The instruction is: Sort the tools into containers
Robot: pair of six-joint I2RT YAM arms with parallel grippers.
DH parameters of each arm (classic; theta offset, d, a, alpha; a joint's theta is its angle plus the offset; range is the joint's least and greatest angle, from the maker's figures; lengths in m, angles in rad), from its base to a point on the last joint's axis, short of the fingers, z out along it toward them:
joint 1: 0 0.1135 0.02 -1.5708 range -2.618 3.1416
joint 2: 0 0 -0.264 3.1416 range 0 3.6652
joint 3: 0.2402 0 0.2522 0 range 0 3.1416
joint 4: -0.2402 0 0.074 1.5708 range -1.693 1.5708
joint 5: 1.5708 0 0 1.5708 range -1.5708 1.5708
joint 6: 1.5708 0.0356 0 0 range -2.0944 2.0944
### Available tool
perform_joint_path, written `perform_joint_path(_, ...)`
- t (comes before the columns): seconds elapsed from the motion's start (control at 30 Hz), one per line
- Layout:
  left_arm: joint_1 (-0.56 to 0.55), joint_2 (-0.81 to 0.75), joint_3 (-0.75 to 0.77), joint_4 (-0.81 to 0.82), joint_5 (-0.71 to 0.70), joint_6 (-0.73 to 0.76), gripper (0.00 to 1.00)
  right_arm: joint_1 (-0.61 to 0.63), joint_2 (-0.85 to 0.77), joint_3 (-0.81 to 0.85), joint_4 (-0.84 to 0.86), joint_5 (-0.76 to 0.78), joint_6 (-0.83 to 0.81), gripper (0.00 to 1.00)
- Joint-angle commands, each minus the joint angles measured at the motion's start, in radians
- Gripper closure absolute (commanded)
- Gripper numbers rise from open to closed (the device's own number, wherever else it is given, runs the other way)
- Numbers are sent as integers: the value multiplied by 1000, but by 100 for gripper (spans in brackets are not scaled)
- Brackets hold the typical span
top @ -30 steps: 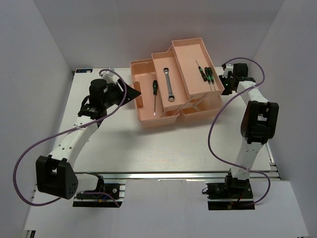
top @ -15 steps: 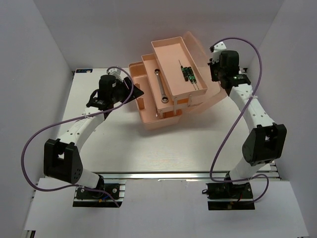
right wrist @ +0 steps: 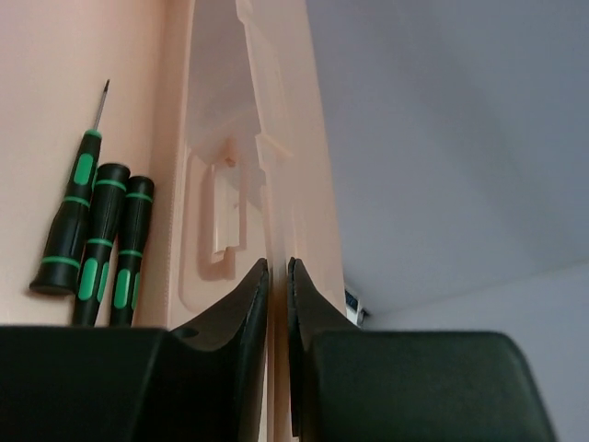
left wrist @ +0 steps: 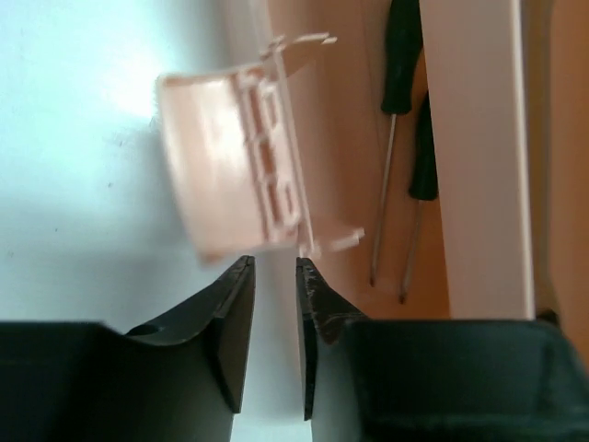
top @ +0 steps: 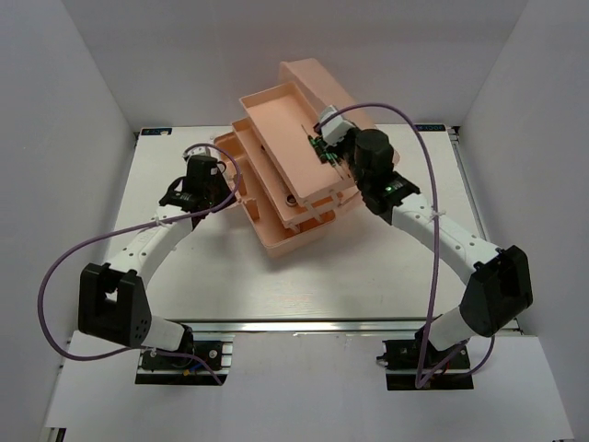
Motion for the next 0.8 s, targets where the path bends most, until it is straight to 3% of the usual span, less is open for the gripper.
perform_joint_path(0.0,-3,18,-43,0,1,23,65,109,-53,-8,364,-47,-102,100)
perform_joint_path(0.2,-3,168,-2,-5,83,4,73,229,-51,-93,456,-23,-202,100)
perform_joint_path(0.43,-3,202,-8,-11,112,3,74,242,-38,-105,496,-28,-224,100)
perform_joint_path(0.57,-3,233,-8,41,162,-19,74,271,-60,-122,496,-40,-225,100)
perform_joint_path(0.77,-3,350,58,185,308,-95,73,413,-122,-251,514,-43,-270,100)
